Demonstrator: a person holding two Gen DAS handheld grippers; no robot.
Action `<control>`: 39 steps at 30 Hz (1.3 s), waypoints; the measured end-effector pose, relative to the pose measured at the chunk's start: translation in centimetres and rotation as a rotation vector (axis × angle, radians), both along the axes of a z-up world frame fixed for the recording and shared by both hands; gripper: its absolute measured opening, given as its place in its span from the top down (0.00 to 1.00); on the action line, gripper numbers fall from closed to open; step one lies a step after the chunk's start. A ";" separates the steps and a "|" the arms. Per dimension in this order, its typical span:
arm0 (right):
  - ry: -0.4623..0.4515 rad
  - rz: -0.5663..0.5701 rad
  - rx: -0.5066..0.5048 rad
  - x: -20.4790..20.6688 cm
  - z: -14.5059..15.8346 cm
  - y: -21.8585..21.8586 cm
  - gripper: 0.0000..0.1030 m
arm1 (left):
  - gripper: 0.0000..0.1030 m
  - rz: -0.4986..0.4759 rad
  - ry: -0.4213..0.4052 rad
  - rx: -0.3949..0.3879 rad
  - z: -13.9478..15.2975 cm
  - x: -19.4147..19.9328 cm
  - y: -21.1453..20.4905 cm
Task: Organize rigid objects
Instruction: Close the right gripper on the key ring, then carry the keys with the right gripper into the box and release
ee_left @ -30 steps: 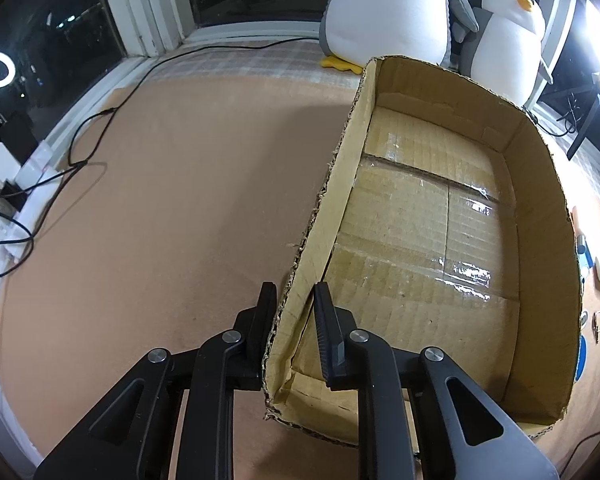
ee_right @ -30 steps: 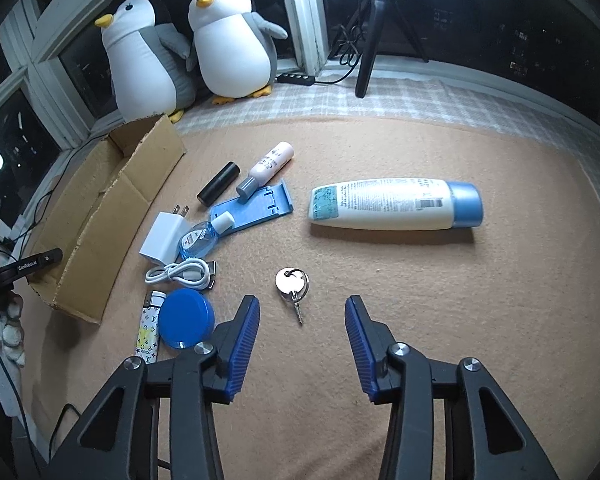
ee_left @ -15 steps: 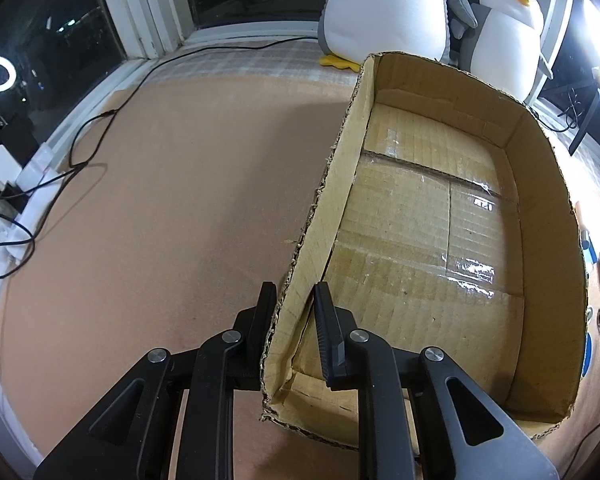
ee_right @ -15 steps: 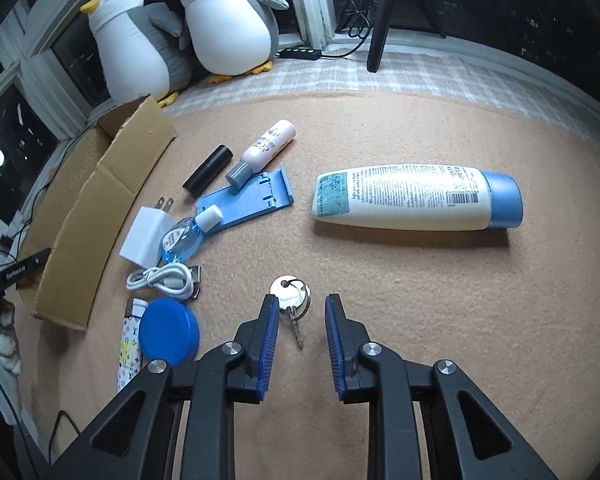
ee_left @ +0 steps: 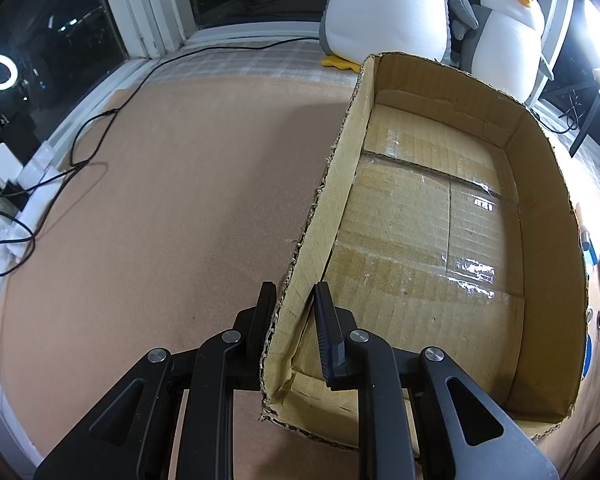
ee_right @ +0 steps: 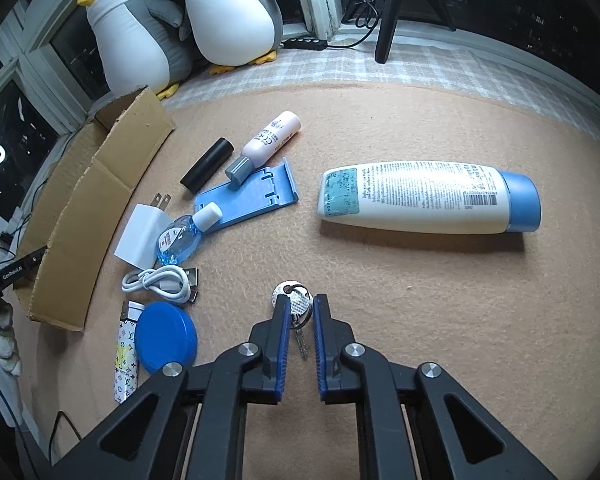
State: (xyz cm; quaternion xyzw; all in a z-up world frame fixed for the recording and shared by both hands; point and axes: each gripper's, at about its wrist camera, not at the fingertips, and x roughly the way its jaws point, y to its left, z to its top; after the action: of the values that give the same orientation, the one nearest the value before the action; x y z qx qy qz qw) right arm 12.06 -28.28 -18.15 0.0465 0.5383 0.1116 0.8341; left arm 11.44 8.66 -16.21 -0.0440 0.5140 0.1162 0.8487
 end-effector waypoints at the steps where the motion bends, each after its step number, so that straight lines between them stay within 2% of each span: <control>1: -0.002 0.001 -0.001 -0.1 0.0 0.0 0.92 | 0.83 0.000 0.000 -0.001 0.0 0.0 0.0; 4: -0.013 0.003 -0.016 -0.1 0.2 0.1 0.96 | 0.83 -0.001 0.000 0.000 0.0 0.0 0.0; 12: -0.057 0.012 -0.040 -0.4 1.1 0.3 0.98 | 0.83 0.001 0.004 -0.003 -0.1 0.1 0.0; 24: -0.138 0.054 -0.051 -1.2 4.3 1.7 0.98 | 0.83 -0.003 -0.002 -0.013 -0.3 0.0 0.1; 33: -0.240 0.146 0.038 -1.4 9.8 6.1 0.98 | 0.83 -0.005 -0.007 -0.023 -0.4 -0.1 0.3; 39: -0.283 0.242 0.093 -0.6 12.0 10.7 0.98 | 0.83 -0.009 -0.012 -0.032 -0.4 -0.2 0.3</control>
State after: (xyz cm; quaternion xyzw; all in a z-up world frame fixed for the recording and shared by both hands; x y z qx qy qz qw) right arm 11.46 -17.56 -6.14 0.0035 0.4115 0.2413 0.8789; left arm 11.29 8.97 -16.66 -0.0561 0.5109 0.1037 0.8515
